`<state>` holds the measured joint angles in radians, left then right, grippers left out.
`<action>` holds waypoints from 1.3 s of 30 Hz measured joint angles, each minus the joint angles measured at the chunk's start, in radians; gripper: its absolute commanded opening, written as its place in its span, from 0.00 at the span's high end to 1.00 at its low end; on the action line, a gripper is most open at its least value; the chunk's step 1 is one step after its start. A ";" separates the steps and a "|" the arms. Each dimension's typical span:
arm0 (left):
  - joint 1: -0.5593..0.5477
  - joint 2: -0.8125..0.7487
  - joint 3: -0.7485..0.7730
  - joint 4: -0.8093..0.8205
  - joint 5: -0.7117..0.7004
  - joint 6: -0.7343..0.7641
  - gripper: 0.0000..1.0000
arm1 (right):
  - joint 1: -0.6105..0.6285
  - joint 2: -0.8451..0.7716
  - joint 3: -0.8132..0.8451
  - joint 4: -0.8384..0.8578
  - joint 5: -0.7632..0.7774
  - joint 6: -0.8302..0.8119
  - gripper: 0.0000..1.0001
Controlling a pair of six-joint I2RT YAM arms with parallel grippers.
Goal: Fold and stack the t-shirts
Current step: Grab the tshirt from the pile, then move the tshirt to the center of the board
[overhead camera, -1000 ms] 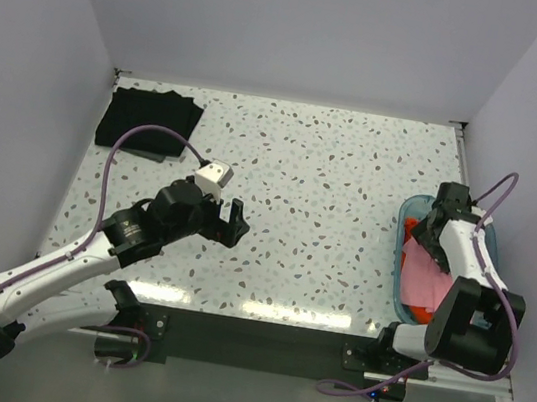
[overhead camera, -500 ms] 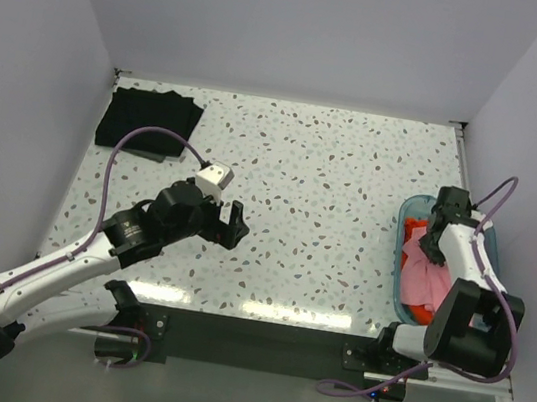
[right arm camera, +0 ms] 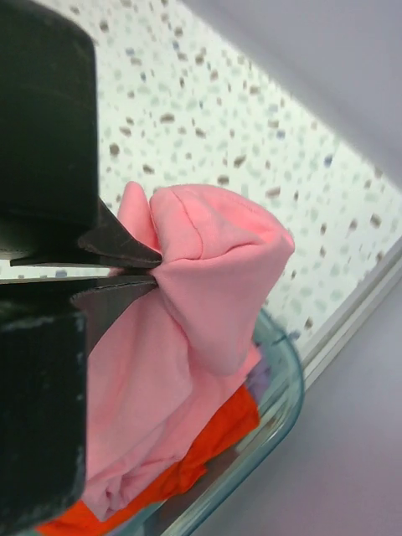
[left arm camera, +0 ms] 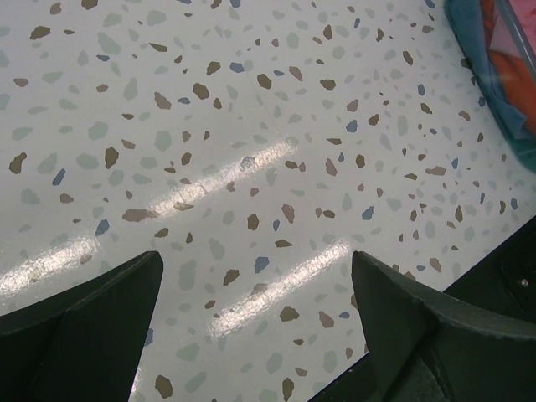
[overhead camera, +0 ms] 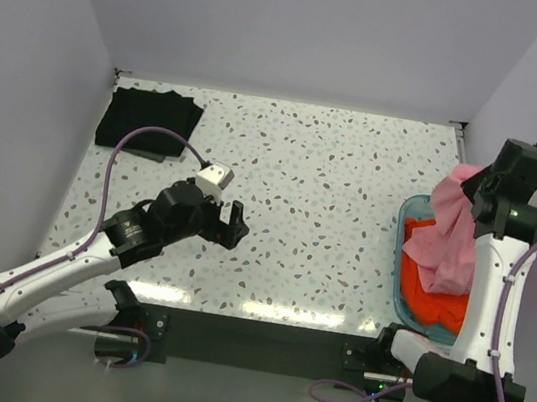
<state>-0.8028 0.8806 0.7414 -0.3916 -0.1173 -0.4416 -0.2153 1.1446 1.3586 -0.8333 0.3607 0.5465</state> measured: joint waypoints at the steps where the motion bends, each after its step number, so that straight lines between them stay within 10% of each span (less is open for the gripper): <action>1: 0.000 0.000 0.000 0.000 -0.002 0.000 0.00 | 0.000 -0.002 0.045 -0.010 -0.035 -0.009 1.00; 15: 0.000 -0.009 0.001 -0.010 -0.037 -0.021 0.00 | 0.309 0.176 0.779 0.072 -0.407 0.026 1.00; 25: 0.000 -0.029 0.031 0.010 -0.074 -0.132 0.00 | 0.578 0.339 0.950 0.295 -0.496 0.179 1.00; 29: 0.000 -0.031 0.031 0.012 -0.106 -0.193 0.00 | 0.588 0.339 0.789 0.344 -0.475 0.210 0.86; 35: 0.002 0.010 0.006 0.015 -0.177 -0.286 0.02 | 0.369 0.296 0.231 0.409 -0.502 0.284 0.32; 39: 0.005 0.064 -0.037 0.008 -0.204 -0.344 0.05 | 0.270 0.375 0.040 0.317 -0.437 0.249 0.25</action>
<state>-0.7975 0.9447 0.7044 -0.3840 -0.3218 -0.7856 0.0551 1.5200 1.3987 -0.5167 -0.0761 0.7956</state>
